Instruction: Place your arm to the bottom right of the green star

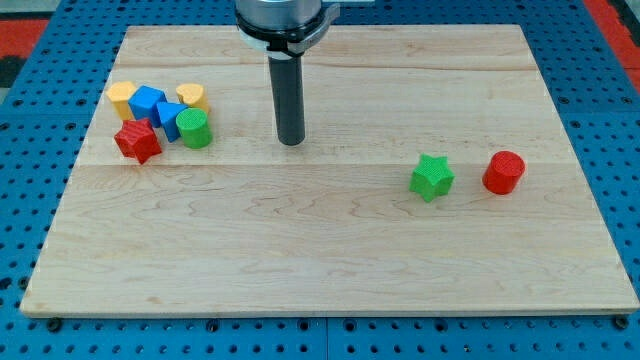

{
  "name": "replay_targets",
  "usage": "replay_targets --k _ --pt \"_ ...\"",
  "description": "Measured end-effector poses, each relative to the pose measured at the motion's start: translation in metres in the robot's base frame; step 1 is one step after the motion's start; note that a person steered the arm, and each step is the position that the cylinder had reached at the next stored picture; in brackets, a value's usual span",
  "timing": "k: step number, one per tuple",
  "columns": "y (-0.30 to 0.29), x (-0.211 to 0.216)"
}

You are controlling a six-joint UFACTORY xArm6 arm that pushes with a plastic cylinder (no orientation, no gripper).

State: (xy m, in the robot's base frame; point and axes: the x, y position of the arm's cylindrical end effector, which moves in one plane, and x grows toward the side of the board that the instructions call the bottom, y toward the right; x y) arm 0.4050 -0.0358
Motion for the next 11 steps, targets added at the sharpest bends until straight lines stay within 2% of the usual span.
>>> replay_targets --k 1,2,3,4,5,9,10,11 --pt "-0.004 0.043" --pt "0.022 0.101" --pt "0.137 0.136" --pt "0.2 0.134" --pt "0.221 0.127" --pt "0.205 0.122" --pt "0.189 0.092" --pt "0.149 0.051"
